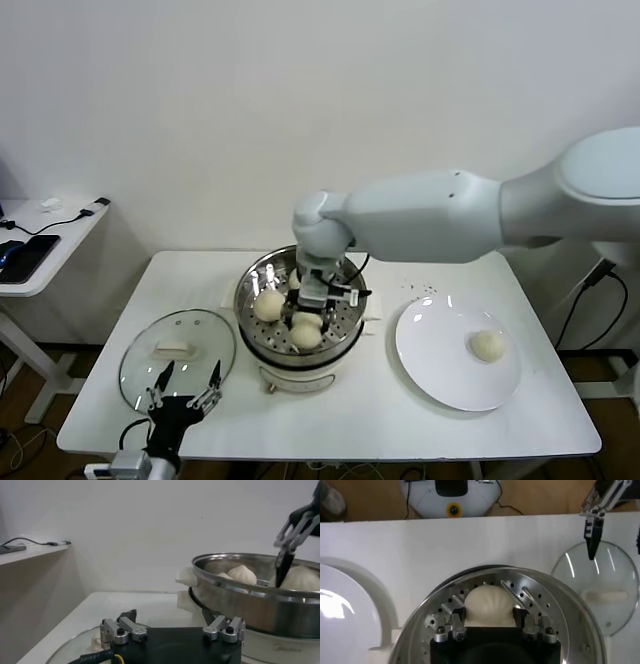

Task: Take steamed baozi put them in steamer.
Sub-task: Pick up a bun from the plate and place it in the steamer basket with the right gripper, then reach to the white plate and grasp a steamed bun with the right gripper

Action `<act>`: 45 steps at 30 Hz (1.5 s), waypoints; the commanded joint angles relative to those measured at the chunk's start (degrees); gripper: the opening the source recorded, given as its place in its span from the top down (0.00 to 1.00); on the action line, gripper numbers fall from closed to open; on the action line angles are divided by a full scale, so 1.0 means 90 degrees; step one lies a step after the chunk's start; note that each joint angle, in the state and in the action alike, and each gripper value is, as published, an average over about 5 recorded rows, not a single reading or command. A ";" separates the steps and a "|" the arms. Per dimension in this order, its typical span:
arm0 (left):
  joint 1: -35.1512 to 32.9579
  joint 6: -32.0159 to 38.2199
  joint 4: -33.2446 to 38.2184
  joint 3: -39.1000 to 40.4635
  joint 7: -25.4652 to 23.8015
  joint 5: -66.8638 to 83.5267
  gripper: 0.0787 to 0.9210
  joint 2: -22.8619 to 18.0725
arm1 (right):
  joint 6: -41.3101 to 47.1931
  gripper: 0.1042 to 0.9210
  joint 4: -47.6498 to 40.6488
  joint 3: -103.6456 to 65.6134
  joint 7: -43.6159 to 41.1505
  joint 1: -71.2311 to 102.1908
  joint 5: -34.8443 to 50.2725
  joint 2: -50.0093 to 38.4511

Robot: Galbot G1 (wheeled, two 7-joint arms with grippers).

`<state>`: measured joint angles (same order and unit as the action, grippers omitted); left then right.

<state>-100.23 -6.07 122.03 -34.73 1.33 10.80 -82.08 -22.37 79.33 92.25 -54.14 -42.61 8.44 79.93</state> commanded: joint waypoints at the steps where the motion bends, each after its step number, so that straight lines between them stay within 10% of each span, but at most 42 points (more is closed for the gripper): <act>1: 0.0009 0.0005 -0.0025 -0.0002 0.0010 0.0007 0.12 -0.0005 | -0.0414 0.35 -0.0712 -0.0135 0.0178 0.0656 -0.0634 0.0406; 25: -0.0122 0.0141 0.0105 0.0027 -0.0003 -0.0051 0.12 0.0041 | -0.0458 0.12 -0.0364 0.0113 -0.0465 -0.1189 0.1610 -0.1145; 34: -0.0026 0.0146 0.0057 0.0038 -0.0003 -0.0030 0.12 0.0086 | 0.2019 0.12 -0.0050 0.2030 -0.0639 -0.2741 0.2797 -0.3656; 45: 0.0033 0.0076 -0.0040 -0.0014 -0.0028 -0.0017 0.12 0.0085 | 0.3673 0.12 0.0138 0.1474 -0.0264 -0.0325 0.1576 -0.5832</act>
<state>-100.15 -5.17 122.08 -34.82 1.11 10.71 -81.17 -1.66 79.91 106.60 -57.61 -55.86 25.33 43.55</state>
